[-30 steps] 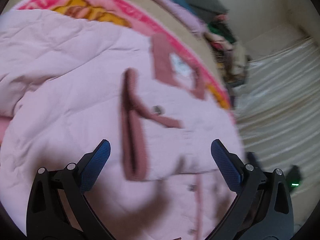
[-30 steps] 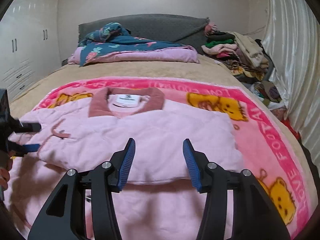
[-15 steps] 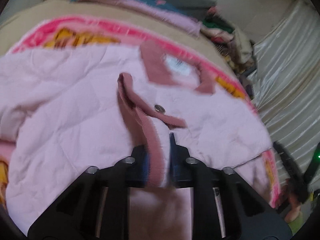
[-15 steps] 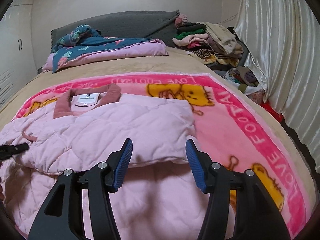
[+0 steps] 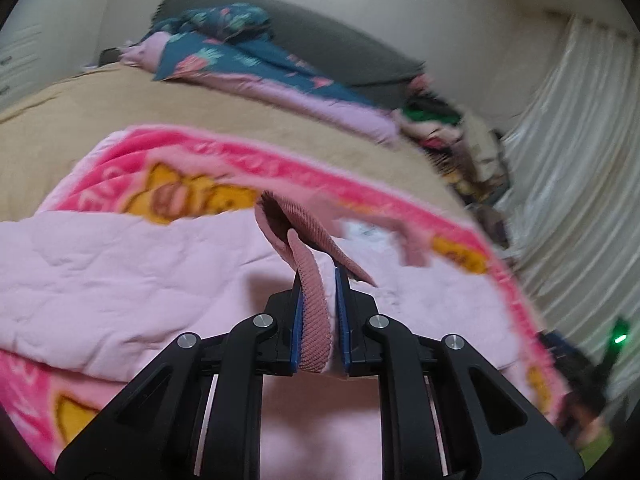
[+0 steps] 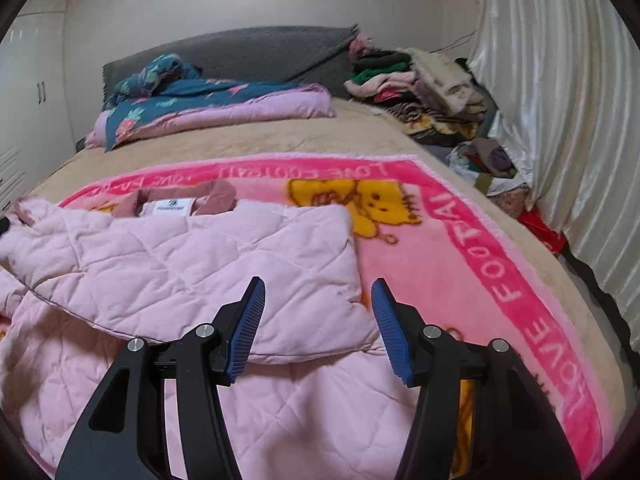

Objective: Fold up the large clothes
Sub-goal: 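Grasp the folded cuff with the left tool, flatten it, and release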

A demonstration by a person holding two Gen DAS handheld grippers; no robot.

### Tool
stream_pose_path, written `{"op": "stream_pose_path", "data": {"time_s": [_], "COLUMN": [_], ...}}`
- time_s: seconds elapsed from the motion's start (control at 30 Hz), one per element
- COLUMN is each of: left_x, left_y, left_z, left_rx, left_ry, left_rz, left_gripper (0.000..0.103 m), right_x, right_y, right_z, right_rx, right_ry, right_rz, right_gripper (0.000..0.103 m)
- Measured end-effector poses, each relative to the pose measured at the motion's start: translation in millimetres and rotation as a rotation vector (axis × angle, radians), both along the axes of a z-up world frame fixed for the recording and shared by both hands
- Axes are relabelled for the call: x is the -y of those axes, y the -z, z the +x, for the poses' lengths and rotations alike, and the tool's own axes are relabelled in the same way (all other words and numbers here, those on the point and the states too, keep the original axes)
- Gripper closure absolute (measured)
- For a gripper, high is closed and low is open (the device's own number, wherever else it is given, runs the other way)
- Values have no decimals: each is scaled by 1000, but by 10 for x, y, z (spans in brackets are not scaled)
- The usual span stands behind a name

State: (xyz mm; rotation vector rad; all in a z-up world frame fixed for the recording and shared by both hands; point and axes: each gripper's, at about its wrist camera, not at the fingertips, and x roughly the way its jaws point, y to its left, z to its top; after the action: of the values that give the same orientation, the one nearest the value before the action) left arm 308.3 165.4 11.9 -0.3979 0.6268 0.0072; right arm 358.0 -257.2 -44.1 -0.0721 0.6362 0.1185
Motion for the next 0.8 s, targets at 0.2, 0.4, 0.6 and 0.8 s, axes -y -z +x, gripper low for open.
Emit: {"op": "stream_pose_path", "data": {"time_s": [0.2,0.4,0.6,0.8], "left_x": [-143,-52,-21,42], "left_y": [449,593,703,752], "left_z": [37,-18,-13,4], "left_rx": [-144,-198,-231,-249], "left_ry": [-15,-22,-15,-7], "left_rz": [2,90,88,112], "left_gripper": [95,94,90,86], "right_x": [-258,-416,-305,-206], "right_y": [94,235,615,769], "right_z": [189,398,636,676], "right_rx": [-47,-97,-218,-247], "right_ry": [-65,-72,-4,20], "right_rz": [-8,-10,-16,40], "right_gripper": [46,41,34,32]}}
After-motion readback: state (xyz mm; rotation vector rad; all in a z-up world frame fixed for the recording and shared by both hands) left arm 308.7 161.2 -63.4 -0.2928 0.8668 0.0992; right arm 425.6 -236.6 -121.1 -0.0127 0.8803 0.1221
